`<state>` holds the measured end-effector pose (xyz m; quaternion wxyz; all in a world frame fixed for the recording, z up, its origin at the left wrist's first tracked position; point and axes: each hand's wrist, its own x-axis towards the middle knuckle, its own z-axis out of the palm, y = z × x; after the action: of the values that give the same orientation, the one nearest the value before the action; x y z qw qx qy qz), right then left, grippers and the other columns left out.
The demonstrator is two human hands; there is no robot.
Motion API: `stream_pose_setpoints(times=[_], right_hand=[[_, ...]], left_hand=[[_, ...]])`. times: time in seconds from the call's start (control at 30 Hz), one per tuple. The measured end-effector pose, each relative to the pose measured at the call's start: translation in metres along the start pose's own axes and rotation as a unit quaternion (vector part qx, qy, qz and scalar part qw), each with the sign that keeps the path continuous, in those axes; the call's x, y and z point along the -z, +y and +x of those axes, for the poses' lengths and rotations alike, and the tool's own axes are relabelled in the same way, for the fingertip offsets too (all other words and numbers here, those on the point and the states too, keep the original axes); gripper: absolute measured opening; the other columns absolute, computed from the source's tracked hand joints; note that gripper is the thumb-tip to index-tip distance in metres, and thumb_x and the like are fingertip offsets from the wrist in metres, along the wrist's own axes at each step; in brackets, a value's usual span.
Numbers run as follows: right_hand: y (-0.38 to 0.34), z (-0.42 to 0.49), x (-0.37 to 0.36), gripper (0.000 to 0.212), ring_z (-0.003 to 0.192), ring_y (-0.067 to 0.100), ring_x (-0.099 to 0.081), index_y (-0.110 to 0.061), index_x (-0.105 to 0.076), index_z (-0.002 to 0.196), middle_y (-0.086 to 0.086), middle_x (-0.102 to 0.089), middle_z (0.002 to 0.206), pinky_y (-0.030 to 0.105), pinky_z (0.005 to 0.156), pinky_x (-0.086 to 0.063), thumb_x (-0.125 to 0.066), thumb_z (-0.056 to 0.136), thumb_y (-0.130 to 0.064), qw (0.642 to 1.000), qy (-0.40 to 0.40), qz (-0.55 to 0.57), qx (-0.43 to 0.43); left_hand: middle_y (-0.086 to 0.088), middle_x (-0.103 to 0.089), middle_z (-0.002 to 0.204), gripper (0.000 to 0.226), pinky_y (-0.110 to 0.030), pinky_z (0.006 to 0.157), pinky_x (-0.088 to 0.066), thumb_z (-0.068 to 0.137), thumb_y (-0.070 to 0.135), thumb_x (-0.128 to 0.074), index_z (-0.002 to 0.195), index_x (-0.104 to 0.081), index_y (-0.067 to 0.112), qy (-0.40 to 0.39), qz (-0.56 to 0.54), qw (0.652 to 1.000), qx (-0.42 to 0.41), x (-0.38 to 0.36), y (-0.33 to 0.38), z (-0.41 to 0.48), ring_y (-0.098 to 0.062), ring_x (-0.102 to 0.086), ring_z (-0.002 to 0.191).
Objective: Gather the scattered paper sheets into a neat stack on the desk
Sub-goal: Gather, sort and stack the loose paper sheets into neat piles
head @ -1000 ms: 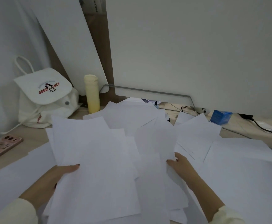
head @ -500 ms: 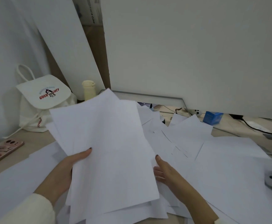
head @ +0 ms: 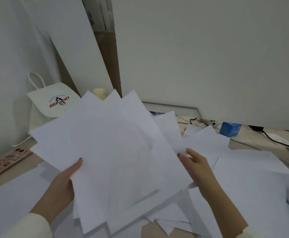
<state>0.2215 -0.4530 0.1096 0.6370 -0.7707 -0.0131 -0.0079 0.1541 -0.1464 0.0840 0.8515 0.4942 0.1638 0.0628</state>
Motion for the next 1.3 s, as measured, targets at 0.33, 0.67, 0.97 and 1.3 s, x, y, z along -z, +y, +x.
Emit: stream_pose_setpoints(times=[0.33,0.67,0.97,1.3], right_hand=[[-0.01,0.009,0.003,0.021,0.067,0.014,-0.055,-0.017,-0.064,0.103,0.0,-0.06,0.074,0.009,0.057,-0.035,-0.044,0.096,-0.016,0.928,0.216,-0.241,0.183],[-0.045,0.009,0.009,0.015,0.059,-0.002,-0.048,-0.02,-0.059,0.102,-0.009,-0.052,0.072,0.01,0.055,-0.039,-0.047,0.094,-0.016,0.949,0.284,0.073,0.12],[0.051,-0.027,-0.081,0.01,0.073,0.019,-0.057,-0.011,-0.052,0.101,0.003,-0.062,0.084,0.027,0.064,-0.044,-0.047,0.093,-0.008,0.99,0.117,-0.003,-0.083],[0.038,-0.024,-0.071,0.063,0.109,0.024,-0.052,-0.013,-0.03,0.141,0.009,-0.05,0.124,0.023,0.078,-0.044,-0.063,0.087,-0.013,0.988,-0.075,0.009,-0.134]], left_hand=[[-0.009,-0.07,0.099,0.024,-0.042,0.074,-0.054,0.096,0.016,-0.046,0.113,-0.058,0.005,0.021,-0.008,0.998,0.056,0.0,-0.04,0.008,-0.025,-0.065,0.09],[-0.013,-0.074,0.078,0.027,-0.041,0.062,-0.055,0.091,0.002,-0.049,0.116,-0.055,-0.004,0.044,0.036,0.987,0.148,0.031,-0.048,0.003,-0.032,-0.063,0.089],[0.0,-0.07,0.114,0.042,-0.052,0.099,-0.045,0.085,0.053,-0.053,0.118,-0.06,0.029,-0.03,-0.013,0.997,0.071,0.01,-0.053,-0.002,-0.023,-0.063,0.11],[-0.017,-0.063,0.113,0.038,-0.037,0.086,-0.049,0.084,-0.001,-0.063,0.121,-0.056,-0.003,0.073,0.095,0.993,0.003,0.014,-0.042,0.004,-0.029,-0.062,0.093]])
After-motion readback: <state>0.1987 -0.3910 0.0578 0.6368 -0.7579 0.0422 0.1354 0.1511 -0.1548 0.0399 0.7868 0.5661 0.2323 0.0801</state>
